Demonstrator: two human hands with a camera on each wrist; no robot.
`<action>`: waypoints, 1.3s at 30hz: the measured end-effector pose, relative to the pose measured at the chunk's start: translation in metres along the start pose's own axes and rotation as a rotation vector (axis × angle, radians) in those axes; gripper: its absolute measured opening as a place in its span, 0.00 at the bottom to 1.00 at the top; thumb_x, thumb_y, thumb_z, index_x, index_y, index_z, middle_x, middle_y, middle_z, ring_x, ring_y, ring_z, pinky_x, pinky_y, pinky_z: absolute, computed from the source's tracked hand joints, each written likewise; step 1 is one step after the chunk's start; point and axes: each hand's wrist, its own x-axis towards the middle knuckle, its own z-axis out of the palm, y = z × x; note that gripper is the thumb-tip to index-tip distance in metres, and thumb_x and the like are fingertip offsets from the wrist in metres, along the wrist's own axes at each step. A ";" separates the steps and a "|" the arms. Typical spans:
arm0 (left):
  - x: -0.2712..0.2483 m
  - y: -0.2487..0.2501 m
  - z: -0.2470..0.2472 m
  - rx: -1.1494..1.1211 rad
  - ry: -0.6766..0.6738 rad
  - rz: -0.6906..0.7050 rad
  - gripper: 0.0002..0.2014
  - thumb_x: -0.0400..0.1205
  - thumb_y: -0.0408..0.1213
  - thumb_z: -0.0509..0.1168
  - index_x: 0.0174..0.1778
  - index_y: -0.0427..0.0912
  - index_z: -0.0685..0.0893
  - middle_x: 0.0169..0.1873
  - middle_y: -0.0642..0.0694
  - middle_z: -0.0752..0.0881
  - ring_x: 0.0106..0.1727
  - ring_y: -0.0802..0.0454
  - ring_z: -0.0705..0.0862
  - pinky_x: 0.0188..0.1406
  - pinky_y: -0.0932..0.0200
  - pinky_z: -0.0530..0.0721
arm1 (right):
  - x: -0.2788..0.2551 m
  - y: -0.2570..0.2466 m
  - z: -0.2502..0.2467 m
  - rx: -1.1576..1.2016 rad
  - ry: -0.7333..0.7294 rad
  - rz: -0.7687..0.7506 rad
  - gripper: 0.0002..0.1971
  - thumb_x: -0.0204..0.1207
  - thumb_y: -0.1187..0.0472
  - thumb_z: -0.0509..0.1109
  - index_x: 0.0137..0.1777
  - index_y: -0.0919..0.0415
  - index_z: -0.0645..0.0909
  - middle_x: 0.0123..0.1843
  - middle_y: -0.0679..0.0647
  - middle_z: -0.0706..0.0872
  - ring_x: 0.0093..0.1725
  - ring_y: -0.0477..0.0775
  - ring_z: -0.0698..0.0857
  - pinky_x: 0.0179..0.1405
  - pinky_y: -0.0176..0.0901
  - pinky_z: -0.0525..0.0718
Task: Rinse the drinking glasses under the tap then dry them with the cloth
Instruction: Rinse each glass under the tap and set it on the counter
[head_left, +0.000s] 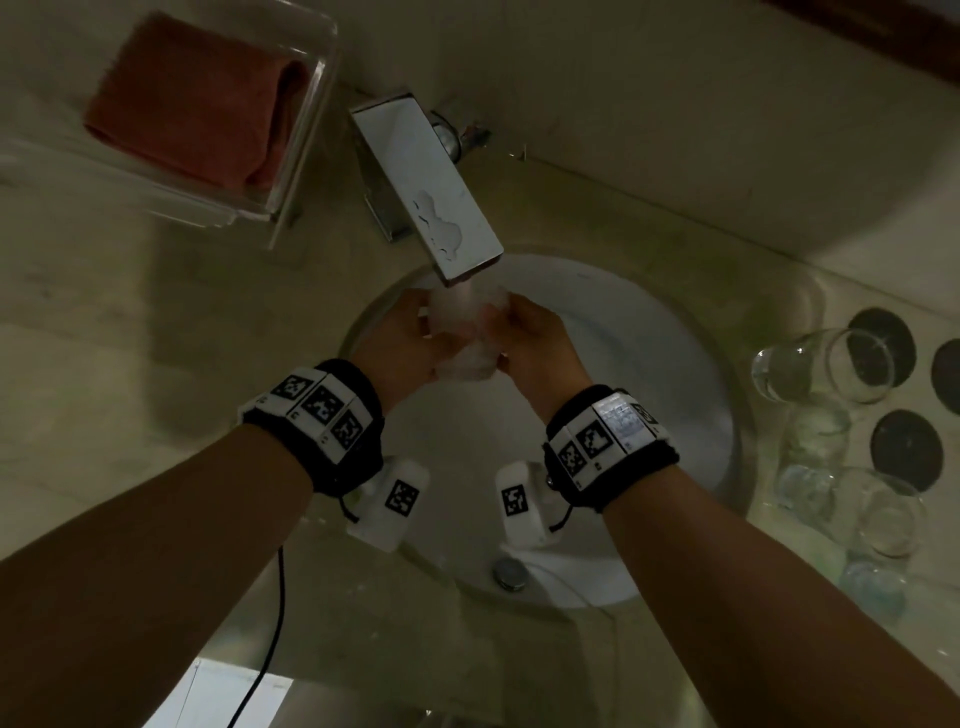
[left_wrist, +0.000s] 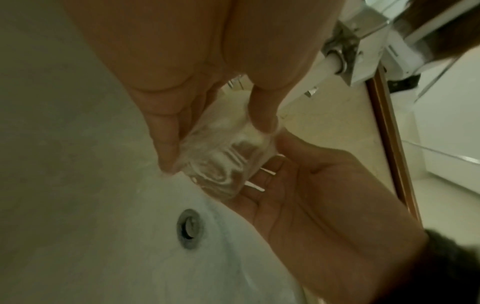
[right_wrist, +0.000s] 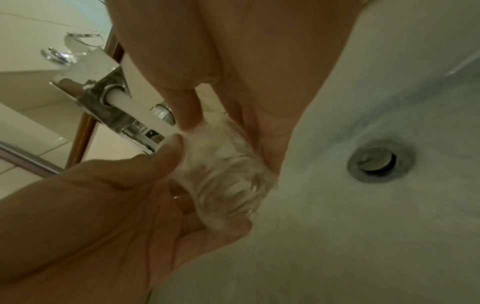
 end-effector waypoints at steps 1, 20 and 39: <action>-0.001 -0.001 -0.002 -0.017 -0.009 0.013 0.31 0.76 0.35 0.76 0.74 0.41 0.73 0.66 0.40 0.84 0.63 0.41 0.86 0.60 0.29 0.85 | -0.001 -0.001 0.000 0.019 -0.002 -0.022 0.26 0.71 0.44 0.69 0.63 0.60 0.84 0.60 0.60 0.90 0.61 0.62 0.89 0.65 0.69 0.85; 0.006 -0.011 -0.004 -0.062 -0.072 0.148 0.31 0.75 0.16 0.72 0.72 0.41 0.73 0.56 0.51 0.82 0.53 0.54 0.86 0.54 0.51 0.90 | -0.006 0.004 -0.017 0.130 -0.066 -0.128 0.26 0.76 0.72 0.73 0.74 0.71 0.74 0.63 0.59 0.83 0.60 0.56 0.84 0.61 0.47 0.85; 0.005 -0.022 0.005 0.184 -0.023 -0.143 0.28 0.77 0.61 0.71 0.37 0.34 0.89 0.33 0.39 0.92 0.34 0.47 0.92 0.36 0.56 0.92 | -0.009 0.016 -0.014 -0.037 0.055 0.365 0.35 0.67 0.26 0.70 0.53 0.60 0.83 0.51 0.58 0.91 0.50 0.62 0.93 0.56 0.62 0.91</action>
